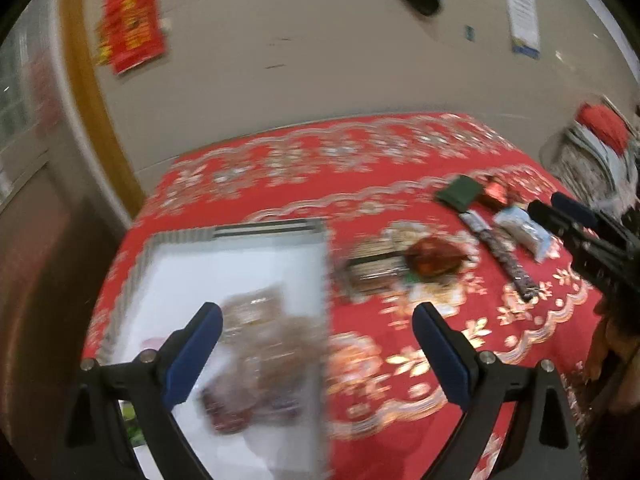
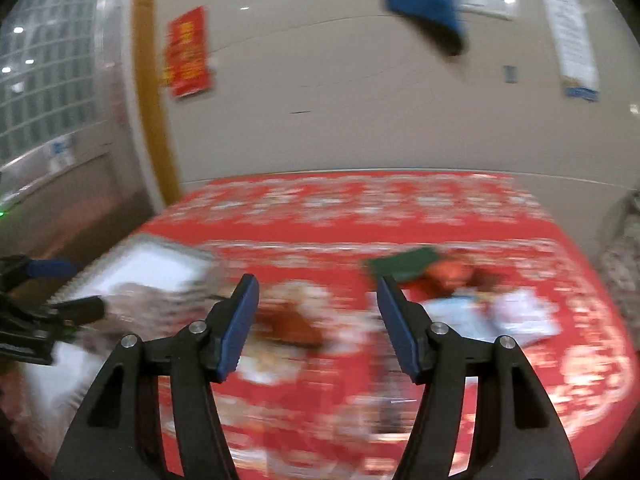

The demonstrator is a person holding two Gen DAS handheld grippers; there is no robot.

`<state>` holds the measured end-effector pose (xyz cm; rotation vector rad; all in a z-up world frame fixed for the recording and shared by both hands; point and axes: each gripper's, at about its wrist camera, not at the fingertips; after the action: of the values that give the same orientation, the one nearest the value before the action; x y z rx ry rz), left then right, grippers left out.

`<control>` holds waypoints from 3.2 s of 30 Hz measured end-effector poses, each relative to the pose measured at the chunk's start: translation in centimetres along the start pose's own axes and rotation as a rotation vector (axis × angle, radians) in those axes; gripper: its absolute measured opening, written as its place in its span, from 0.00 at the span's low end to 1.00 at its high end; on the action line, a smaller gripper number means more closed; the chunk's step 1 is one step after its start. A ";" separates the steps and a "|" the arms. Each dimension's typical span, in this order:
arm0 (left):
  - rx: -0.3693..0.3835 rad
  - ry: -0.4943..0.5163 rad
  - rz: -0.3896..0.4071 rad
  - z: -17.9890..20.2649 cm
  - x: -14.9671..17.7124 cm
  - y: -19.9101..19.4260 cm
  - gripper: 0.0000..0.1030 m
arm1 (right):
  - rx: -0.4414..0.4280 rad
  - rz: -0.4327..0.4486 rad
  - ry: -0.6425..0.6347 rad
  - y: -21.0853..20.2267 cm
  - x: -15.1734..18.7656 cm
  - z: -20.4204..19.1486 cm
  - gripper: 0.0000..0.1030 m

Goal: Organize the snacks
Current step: 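Withdraw both grippers from the white box back over the snacks, then grasp the wrapped cake bar with the left gripper while the right grasps the red foil candy, then lift the cake bar and red foil candy and carry both toward the white box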

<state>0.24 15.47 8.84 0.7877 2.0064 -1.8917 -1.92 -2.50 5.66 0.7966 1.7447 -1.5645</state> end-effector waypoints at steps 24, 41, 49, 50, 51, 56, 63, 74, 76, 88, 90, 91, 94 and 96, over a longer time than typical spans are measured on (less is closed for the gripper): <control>0.012 0.103 -0.116 5.3 -4.0 10.0 0.55 | -0.100 -0.044 0.117 0.6 0.7 7.5 0.60; 0.107 0.060 -0.119 5.0 0.6 6.4 0.51 | -0.232 -0.277 -0.229 8.9 -2.3 -2.4 0.60; 0.119 0.021 -0.115 4.9 1.8 5.4 0.51 | -0.218 -0.365 -0.292 12.3 -3.0 -4.2 0.60; 0.117 0.022 -0.115 5.0 1.9 5.4 0.51 | -0.209 -0.368 -0.301 12.5 -3.1 -4.4 0.60; 0.114 0.023 -0.114 5.0 1.9 5.4 0.51 | -0.194 -0.375 -0.305 12.8 -3.2 -4.6 0.60; 0.104 0.028 -0.110 5.3 2.1 5.4 0.51 | -0.158 -0.422 -0.249 13.2 -2.9 -3.9 0.43; 0.138 0.053 -0.095 6.9 3.6 4.0 0.51 | -0.171 -0.379 -0.152 8.3 -0.2 -1.8 0.37; 0.128 0.080 -0.031 9.5 5.2 3.0 0.51 | -0.216 -0.215 0.017 1.0 2.9 1.3 0.37; 0.134 0.075 -0.019 9.7 5.2 3.1 0.51 | -0.192 -0.208 0.025 1.0 2.9 1.4 0.37; 0.197 0.038 0.009 9.5 4.5 3.4 0.51 | -0.219 -0.158 0.115 0.2 2.9 3.3 0.37; 0.208 0.032 0.008 9.4 4.5 3.4 0.51 | -0.226 -0.160 0.130 0.2 2.9 3.5 0.37; 0.213 0.029 0.007 9.3 4.5 3.4 0.51 | -0.225 -0.159 0.131 0.2 2.9 3.4 0.37; 0.219 0.029 0.008 9.3 4.6 3.4 0.51 | -0.225 -0.156 0.121 0.2 2.9 3.4 0.37; 0.218 0.029 0.007 9.3 4.6 3.4 0.51 | -0.228 -0.159 0.123 0.4 3.0 3.7 0.37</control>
<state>-3.14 7.23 2.52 0.8799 1.8306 -2.1322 -3.15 -6.10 2.79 0.6674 2.0764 -1.4067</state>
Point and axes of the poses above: each gripper's, at about its wrist camera, not at the fingertips, and y roughly the way its jaws point, z to its right, x to its underside, and after that the axes turned 9 degrees about -z, right-handed
